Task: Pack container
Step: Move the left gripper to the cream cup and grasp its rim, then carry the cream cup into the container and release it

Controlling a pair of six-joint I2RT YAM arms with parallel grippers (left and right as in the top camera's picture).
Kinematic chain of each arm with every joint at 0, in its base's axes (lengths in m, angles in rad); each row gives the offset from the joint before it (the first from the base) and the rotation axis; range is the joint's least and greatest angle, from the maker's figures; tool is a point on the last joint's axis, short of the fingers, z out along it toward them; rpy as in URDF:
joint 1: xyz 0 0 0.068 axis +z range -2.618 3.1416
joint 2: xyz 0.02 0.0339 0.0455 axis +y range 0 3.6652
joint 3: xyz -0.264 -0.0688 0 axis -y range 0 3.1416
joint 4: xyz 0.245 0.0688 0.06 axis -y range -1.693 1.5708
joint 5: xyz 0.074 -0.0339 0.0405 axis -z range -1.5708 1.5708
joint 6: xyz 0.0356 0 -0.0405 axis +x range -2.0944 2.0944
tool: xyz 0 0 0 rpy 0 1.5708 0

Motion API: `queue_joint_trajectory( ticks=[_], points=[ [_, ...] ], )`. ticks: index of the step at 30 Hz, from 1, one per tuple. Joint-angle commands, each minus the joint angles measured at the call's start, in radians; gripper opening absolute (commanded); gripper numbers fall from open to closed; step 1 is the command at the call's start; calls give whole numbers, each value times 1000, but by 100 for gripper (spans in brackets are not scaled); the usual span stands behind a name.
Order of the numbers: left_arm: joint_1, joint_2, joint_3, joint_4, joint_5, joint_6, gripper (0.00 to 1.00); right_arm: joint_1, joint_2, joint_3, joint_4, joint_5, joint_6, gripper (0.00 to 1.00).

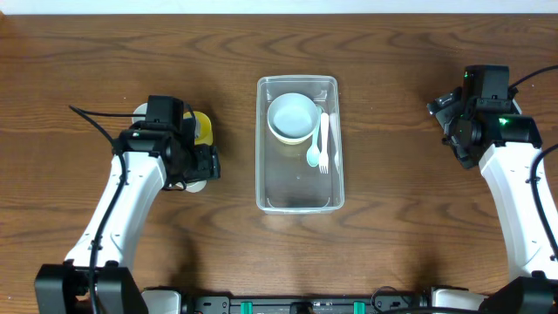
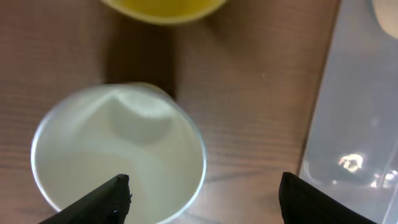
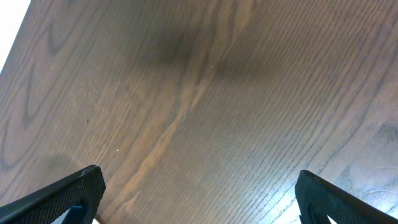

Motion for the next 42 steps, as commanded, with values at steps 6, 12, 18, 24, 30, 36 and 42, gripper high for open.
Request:
queue_joint_trajectory(
  ticks=[6,12,18,24,30,36,42],
  points=[
    [4,59,8,12,-31,6,62,-4,2,0,-1,17,17,99],
    [4,94,8,19,-32,6,56,-4,2,0,-1,18,17,99],
    [4,100,8,23,-82,5,43,-4,2,0,-1,18,17,99],
    [4,100,8,23,-86,2,12,-5,2,0,-1,18,17,99],
    [4,99,8,14,-85,-6,6,-4,2,0,-1,18,17,99],
    [-18,55,18,-59,-80,-25,6,-4,2,0,-1,18,17,99],
    [-109,-97,77,-181,-80,-25,6,-4,2,0,-1,18,17,99]
  ],
)
